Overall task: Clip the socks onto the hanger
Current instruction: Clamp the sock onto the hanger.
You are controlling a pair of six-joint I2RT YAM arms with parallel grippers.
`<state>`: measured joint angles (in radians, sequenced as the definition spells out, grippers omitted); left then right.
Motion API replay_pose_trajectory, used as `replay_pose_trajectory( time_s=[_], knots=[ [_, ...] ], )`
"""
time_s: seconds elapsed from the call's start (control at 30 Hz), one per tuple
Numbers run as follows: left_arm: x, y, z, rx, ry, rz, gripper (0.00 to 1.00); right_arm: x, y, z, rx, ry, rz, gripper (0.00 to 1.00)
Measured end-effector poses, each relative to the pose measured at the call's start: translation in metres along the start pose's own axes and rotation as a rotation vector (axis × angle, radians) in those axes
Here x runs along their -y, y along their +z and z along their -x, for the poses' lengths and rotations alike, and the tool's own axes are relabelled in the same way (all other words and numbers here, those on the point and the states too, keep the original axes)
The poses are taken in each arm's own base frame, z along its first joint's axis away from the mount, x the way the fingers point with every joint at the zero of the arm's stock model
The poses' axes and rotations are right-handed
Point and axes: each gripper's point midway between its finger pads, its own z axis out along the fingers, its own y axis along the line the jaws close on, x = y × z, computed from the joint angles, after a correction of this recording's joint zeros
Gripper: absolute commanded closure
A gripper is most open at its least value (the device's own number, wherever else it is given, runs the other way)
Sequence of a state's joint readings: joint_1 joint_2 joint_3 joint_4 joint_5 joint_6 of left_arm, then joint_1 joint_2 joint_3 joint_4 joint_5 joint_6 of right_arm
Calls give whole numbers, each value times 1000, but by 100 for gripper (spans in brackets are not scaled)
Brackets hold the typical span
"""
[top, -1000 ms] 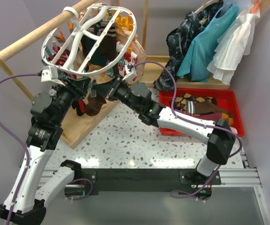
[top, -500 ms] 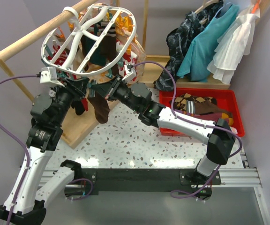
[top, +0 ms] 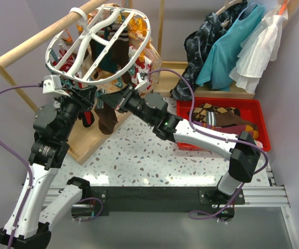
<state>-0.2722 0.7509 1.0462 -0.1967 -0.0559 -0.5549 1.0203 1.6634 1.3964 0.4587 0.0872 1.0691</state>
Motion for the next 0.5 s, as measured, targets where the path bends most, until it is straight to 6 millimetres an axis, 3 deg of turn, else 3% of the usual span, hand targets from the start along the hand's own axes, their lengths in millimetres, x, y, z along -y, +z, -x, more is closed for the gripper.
replay_pose_trajectory(
  time_s=[0.5],
  knots=[
    [-4, 0, 0, 4, 24, 13, 100, 3, -1, -2, -1, 14, -2, 100]
  ],
)
